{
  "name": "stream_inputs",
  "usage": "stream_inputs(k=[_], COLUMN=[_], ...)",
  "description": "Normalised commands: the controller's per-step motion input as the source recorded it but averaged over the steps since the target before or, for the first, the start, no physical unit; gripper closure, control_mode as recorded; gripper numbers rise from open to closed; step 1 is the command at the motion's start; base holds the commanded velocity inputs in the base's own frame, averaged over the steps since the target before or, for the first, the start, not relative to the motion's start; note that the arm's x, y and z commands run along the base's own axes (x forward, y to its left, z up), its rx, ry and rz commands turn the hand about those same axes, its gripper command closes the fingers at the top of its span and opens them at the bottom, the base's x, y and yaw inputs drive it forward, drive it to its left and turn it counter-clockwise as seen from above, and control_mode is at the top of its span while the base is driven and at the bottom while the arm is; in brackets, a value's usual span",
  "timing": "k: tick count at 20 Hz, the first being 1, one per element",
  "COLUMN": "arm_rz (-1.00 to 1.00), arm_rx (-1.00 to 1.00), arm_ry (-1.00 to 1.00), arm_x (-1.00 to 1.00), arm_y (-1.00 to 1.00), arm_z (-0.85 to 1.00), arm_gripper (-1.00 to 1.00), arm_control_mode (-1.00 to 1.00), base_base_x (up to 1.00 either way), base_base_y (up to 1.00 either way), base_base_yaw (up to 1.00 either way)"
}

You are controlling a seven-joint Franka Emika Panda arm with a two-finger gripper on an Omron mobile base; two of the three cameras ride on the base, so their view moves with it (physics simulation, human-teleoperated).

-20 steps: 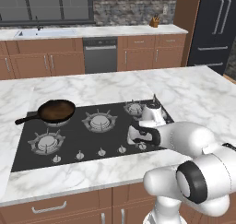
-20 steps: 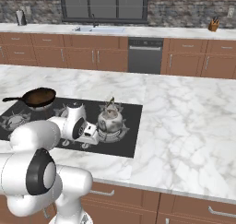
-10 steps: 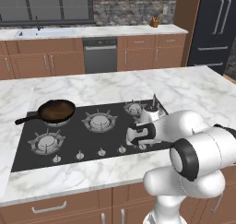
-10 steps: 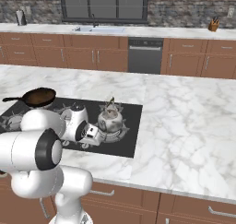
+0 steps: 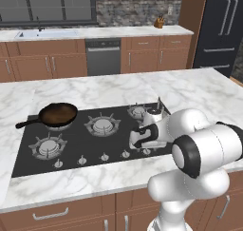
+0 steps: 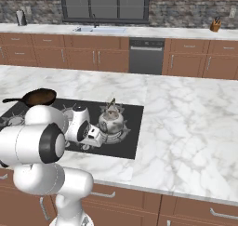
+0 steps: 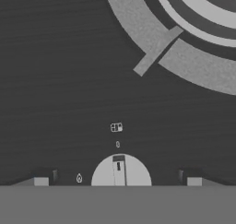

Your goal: Pick the kettle from the counter and place it on a stove burner. Then turn the burner on.

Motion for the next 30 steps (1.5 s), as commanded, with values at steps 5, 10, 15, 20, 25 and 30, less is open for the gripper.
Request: stream_inputs(k=[5,10,15,20,25,30], arm_rz=[0.0,0.0,0.0,0.01,0.0,0.0], arm_rx=[0.0,0.0,-0.02,-0.04,0.0,0.0], arm_ry=[0.0,-0.01,0.0,0.0,0.0,0.0], arm_x=[0.0,0.0,0.0,0.0,0.0,-0.06], arm_y=[0.0,0.0,0.0,0.0,0.0,0.0], arm_z=[-0.07,-0.25,-0.34,-0.33,0.0,0.0], arm_gripper=[-1.0,-1.0,-1.0,1.0,1.0,1.0], arm_control_mode=[-1.0,-1.0,-1.0,-1.0,-1.0,-1.0], base_base_x=[0.0,0.0,0.0,0.0,0.0,0.0], base_base_y=[0.0,0.0,0.0,0.0,0.0,0.0], base_base_yaw=[0.0,0.0,0.0,0.0,0.0,0.0])
